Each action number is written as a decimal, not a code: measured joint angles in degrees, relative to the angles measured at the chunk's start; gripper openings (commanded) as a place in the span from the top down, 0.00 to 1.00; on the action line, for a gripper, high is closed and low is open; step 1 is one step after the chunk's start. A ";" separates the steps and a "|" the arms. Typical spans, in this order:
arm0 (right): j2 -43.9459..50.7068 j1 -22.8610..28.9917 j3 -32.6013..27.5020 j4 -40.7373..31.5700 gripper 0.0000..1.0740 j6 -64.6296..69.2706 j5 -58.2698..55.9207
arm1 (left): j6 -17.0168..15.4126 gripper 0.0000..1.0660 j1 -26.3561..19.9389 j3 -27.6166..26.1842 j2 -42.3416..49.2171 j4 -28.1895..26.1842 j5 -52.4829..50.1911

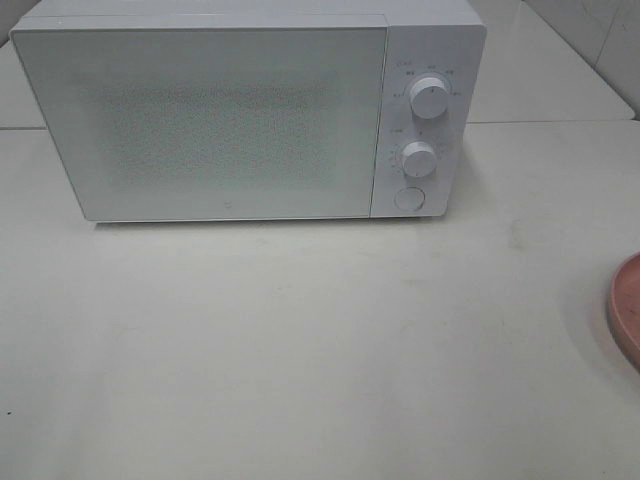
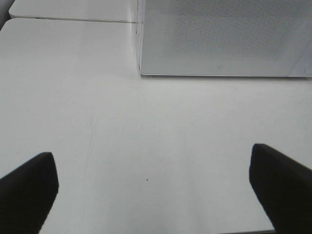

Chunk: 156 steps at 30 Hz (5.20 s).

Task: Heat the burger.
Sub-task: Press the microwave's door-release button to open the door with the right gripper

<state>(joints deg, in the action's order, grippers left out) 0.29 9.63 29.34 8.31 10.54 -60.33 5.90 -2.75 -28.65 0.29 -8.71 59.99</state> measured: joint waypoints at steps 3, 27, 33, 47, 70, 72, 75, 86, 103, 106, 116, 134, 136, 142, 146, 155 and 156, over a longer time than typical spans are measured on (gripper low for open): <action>0.00 0.00 0.00 0.00 0.37 0.00 0.00 | 0.00 0.06 0.00 0.00 0.00 0.00 0.00; -7.45 0.00 1.83 0.00 0.28 0.29 5.39 | 0.00 0.06 0.00 0.00 0.00 0.00 0.00; -13.75 0.00 1.83 0.00 0.26 0.34 9.85 | 0.00 0.06 0.00 0.00 0.00 0.00 0.00; -28.93 0.00 1.89 0.00 0.28 1.55 23.95 | 0.00 0.06 0.00 0.00 0.00 0.00 0.00; -55.06 0.00 1.89 0.00 0.29 1.89 49.62 | 0.00 0.06 0.00 0.00 0.00 0.00 0.00; -56.09 0.00 1.89 -0.06 0.29 1.89 50.94 | 0.00 0.06 0.00 0.00 0.00 0.00 0.00; -59.19 0.00 1.89 -0.11 0.29 1.95 54.66 | 0.00 0.06 0.00 0.00 0.00 0.00 0.00; -68.93 0.00 1.89 -0.11 0.29 2.52 71.73 | 0.00 0.06 0.00 0.00 0.00 0.00 0.00; -79.98 4.81 -4.47 -19.48 0.29 -16.90 101.87 | 0.00 0.06 0.00 0.00 0.00 0.00 0.00; -81.36 7.85 -5.67 -26.24 0.29 -22.29 106.00 | 0.00 0.06 0.00 0.00 0.00 0.00 0.00; -87.20 18.33 -7.22 -36.55 0.29 -26.36 117.69 | 0.00 0.06 0.00 0.00 0.00 0.00 0.00; -96.49 34.26 -7.28 -55.52 0.29 -28.25 129.43 | 0.00 0.06 0.00 0.00 0.00 0.00 0.00; -97.00 34.84 -7.28 -56.26 0.29 -28.25 129.43 | 0.00 0.06 0.00 0.00 0.00 0.00 0.00; -99.01 36.90 -7.28 -58.16 0.29 -28.25 129.55 | 0.00 0.06 0.00 0.00 0.00 0.00 0.00; -99.35 37.07 -7.28 -58.33 0.29 -28.25 129.77 | 0.00 0.06 0.00 0.00 0.00 0.00 0.00; -99.35 37.07 -7.28 -58.44 0.29 -26.41 129.77 | 0.00 0.06 0.00 0.00 0.00 0.00 0.00; -99.35 37.07 -7.28 -58.44 0.29 -25.67 129.77 | 0.00 0.06 0.00 0.00 0.00 0.00 0.00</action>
<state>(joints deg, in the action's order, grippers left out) -99.06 46.70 22.06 -50.13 -15.13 69.44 5.90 -2.75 -28.65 0.29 -8.71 59.99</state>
